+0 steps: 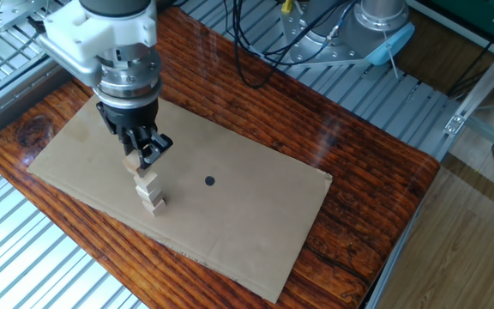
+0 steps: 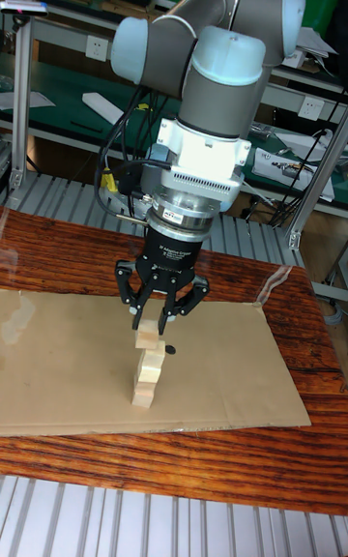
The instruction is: Stack the blocks in a vertical line of five
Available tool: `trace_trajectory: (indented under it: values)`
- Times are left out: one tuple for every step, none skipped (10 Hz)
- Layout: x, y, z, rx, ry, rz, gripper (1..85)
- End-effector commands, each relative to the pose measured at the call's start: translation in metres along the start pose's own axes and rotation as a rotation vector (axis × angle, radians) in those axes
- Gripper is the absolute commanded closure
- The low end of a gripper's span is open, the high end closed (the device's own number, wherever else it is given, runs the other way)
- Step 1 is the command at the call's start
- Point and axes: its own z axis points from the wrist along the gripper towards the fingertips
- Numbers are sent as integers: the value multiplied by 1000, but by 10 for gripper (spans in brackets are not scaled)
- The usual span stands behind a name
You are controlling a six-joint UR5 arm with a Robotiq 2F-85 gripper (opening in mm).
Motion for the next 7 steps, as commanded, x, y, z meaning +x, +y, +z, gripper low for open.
trace_trajectory:
  values:
    - [-8, 4, -3, -21, -39, 2, 847]
    - [-10, 6, -3, -31, -47, 11, 847]
    - [-17, 2, -3, -14, -71, 8, 847]
    - [-22, -2, -4, 1, -91, -1, 847]
    - [-23, -3, -4, 7, -98, -5, 847]
    - [-24, -4, -4, 8, -101, -1, 847]
    - [-27, -4, -4, 9, -113, 3, 847]
